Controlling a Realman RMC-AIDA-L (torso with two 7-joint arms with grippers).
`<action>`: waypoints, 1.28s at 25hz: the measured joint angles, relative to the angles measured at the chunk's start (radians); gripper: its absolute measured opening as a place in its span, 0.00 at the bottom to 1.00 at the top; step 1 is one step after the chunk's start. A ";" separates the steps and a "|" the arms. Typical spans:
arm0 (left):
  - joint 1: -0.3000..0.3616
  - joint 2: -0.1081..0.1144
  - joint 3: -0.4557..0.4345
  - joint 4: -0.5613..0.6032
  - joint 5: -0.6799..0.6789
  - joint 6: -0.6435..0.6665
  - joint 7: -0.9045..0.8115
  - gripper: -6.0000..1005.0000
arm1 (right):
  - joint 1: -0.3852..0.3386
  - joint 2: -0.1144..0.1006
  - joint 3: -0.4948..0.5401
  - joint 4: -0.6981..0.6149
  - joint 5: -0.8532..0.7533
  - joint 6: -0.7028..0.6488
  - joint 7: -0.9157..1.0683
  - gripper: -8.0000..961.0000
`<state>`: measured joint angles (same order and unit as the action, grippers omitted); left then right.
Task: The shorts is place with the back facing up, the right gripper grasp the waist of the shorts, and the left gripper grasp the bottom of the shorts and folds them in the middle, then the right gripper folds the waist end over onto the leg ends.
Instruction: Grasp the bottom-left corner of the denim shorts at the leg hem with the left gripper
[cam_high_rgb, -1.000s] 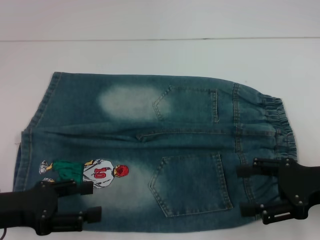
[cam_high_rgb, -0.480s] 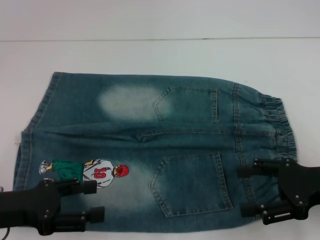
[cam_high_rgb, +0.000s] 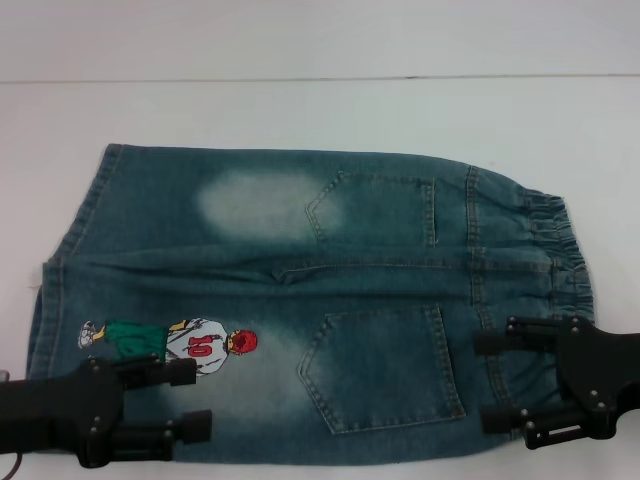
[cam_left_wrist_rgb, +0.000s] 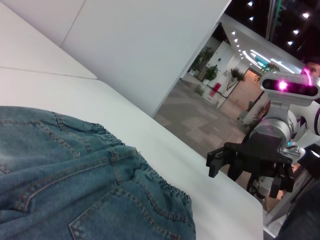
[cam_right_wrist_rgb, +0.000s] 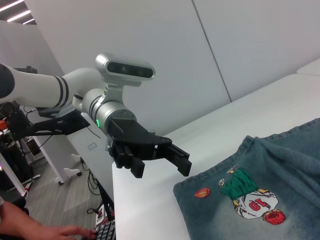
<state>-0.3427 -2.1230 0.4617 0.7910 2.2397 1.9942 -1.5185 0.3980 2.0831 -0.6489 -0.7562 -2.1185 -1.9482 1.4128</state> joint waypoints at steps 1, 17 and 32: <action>0.000 0.000 0.000 0.000 -0.002 0.000 0.000 0.84 | 0.000 0.000 0.000 0.000 0.000 0.000 0.000 1.00; -0.002 0.001 0.000 -0.001 -0.009 0.000 -0.003 0.84 | 0.001 0.000 0.000 0.000 0.000 0.000 0.000 1.00; -0.002 0.000 0.000 -0.002 -0.009 -0.001 -0.002 0.84 | 0.001 0.000 0.000 0.000 0.000 -0.003 -0.001 1.00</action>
<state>-0.3451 -2.1226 0.4617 0.7886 2.2303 1.9931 -1.5205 0.3988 2.0831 -0.6488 -0.7563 -2.1184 -1.9508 1.4118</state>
